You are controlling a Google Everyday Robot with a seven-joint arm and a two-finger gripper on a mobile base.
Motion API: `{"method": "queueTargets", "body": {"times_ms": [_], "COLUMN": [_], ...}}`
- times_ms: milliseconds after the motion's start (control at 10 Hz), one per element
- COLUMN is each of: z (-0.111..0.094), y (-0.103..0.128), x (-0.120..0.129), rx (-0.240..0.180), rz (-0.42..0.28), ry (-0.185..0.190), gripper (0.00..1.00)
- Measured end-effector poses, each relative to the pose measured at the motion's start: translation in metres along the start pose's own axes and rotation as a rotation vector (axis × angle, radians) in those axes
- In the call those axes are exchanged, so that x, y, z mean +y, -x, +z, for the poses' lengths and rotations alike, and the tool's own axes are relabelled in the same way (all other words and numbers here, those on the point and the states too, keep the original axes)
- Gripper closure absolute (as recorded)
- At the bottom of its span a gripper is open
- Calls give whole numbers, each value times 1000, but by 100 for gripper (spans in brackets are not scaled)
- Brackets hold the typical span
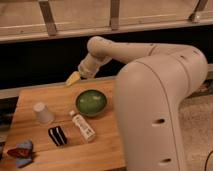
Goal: Place the ceramic cup over the eraser
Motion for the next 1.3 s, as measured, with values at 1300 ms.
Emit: {"method": "queueTargets", "body": {"times_ms": [1300], "z": [41], "y": [33], "x": [46], "rx": [71], "rz": [-125], "ry": [33], "gripper": [20]}}
